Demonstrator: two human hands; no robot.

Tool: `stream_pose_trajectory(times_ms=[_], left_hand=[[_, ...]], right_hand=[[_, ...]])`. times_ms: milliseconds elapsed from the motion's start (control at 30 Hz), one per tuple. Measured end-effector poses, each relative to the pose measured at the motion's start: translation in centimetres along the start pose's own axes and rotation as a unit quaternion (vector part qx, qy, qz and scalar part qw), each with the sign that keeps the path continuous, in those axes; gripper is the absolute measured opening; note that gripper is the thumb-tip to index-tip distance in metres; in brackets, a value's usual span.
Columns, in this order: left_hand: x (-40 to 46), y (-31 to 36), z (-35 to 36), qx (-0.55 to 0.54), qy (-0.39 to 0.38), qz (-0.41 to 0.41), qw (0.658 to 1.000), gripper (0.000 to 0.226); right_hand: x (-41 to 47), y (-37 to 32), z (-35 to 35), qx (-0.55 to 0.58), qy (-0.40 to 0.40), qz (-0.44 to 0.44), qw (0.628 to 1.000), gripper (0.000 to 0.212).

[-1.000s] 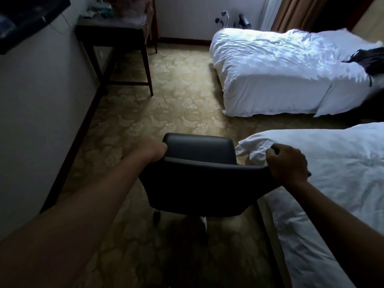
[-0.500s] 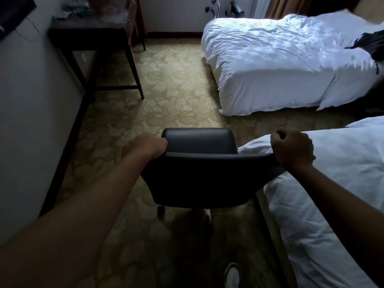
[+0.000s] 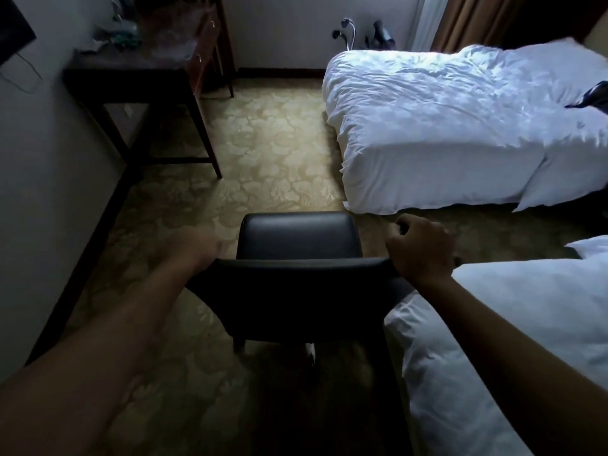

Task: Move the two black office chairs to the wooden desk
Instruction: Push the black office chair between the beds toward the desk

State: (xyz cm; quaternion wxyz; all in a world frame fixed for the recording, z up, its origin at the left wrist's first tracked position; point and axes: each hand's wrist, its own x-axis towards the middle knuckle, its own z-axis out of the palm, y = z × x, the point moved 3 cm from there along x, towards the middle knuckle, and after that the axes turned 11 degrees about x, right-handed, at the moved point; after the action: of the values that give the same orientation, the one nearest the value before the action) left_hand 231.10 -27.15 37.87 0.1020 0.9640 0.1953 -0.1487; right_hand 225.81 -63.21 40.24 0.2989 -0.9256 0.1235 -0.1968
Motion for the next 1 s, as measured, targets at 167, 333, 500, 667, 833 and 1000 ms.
stream_pose_trajectory(times_ms=[167, 333, 500, 667, 833, 1000], left_hand=[[3.2, 3.9, -2.1, -0.013, 0.04, -0.028, 0.999, 0.038], [7.3, 8.0, -3.3, 0.014, 0.032, -0.055, 0.998, 0.045], [13.2, 14.0, -4.7, 0.003, 0.023, -0.063, 0.998, 0.05], [20.7, 18.7, -7.1, 0.062, 0.006, -0.035, 0.997, 0.049], [28.3, 22.1, -9.4, 0.101, -0.01, 0.027, 0.994, 0.044], [35.3, 24.3, -10.7, 0.143, -0.034, 0.082, 0.986, 0.038]], right_hand=[[5.4, 0.2, 1.5, 0.013, 0.019, 0.002, 1.0, 0.025], [11.6, 0.9, 3.2, 0.008, 0.005, 0.004, 1.0, 0.027], [19.0, 1.9, 5.4, -0.005, 0.008, 0.025, 1.0, 0.027], [24.9, 1.3, 8.3, -0.019, -0.016, 0.046, 0.999, 0.029], [30.2, 0.0, 11.5, -0.034, -0.014, 0.055, 0.998, 0.03], [34.8, -0.9, 14.3, -0.059, -0.02, 0.067, 0.996, 0.031]])
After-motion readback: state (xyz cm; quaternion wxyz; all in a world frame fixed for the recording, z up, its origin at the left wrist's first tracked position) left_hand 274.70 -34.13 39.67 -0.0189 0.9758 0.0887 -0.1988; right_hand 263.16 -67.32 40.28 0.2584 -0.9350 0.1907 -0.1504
